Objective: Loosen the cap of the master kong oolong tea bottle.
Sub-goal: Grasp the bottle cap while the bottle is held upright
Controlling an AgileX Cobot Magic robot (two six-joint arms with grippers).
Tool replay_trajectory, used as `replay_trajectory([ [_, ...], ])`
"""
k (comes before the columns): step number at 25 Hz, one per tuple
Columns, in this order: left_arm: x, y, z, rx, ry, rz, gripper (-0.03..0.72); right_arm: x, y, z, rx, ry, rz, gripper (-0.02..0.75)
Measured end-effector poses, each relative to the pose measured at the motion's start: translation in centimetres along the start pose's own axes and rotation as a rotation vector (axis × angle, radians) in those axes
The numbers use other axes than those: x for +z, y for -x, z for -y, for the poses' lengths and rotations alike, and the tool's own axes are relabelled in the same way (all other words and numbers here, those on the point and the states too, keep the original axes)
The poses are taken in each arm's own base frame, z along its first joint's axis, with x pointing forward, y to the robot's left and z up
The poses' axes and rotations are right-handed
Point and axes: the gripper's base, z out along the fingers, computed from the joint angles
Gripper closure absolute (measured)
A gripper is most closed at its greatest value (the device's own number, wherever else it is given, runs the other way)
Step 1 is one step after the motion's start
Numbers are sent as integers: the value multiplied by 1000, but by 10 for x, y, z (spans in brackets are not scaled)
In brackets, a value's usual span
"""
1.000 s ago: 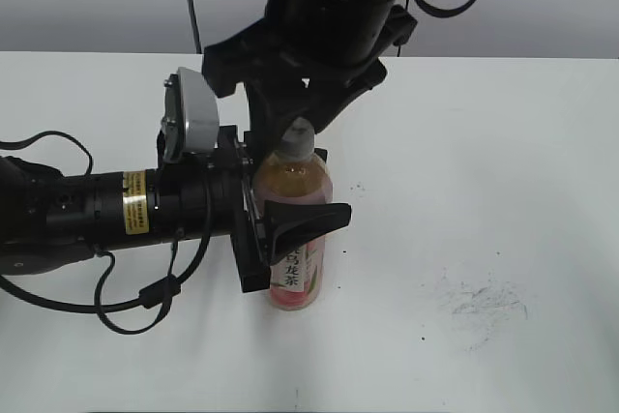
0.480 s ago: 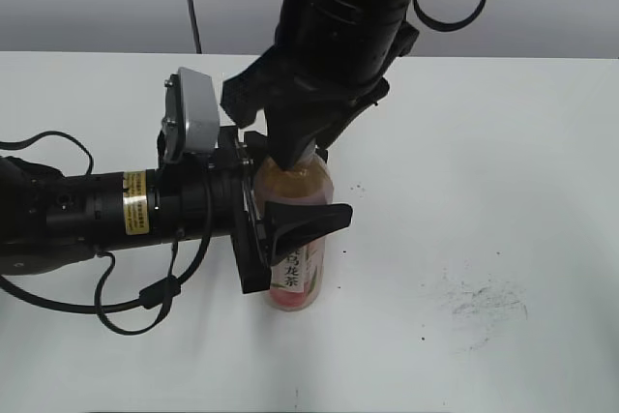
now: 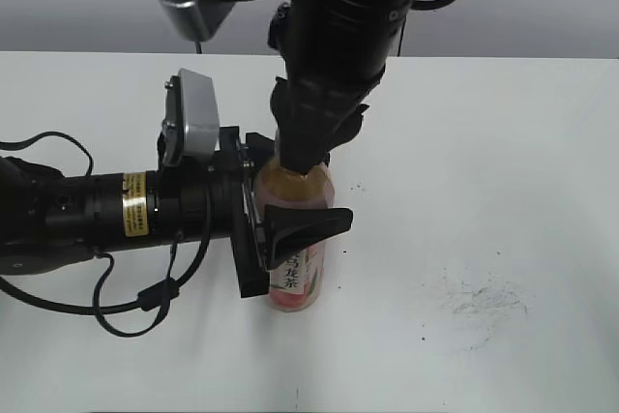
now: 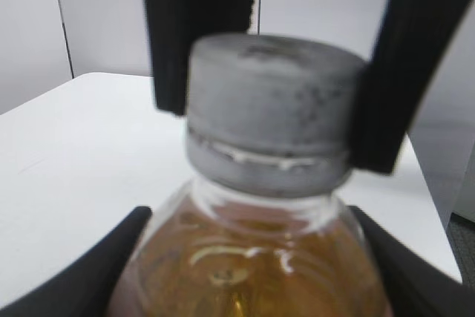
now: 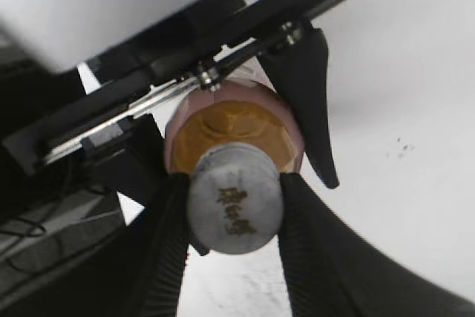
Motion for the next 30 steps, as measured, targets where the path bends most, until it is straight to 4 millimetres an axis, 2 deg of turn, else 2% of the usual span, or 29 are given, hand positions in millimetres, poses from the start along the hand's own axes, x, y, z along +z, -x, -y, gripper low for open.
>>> replay_trajectory([
  [10, 0, 0, 2, 16, -26, -2, 243, -2, 2, -2, -935, 15, 45, 458],
  [13, 0, 0, 3, 18, -28, -2, 243, -3, 2, -2, -1182, 8, 51, 458],
  [18, 0, 0, 3, 18, -28, -2, 243, -3, 2, -3, -1496, -2, 57, 458],
  [20, 0, 0, 3, 18, -28, -2, 243, -3, 2, -3, -1553, -4, 58, 457],
  [23, 0, 0, 2, 18, -26, -2, 243, -3, 2, -3, -1547, -5, 57, 457],
  [30, 0, 0, 2, 11, -20, 0, 243, -3, 2, -3, -1241, 4, 56, 435],
])
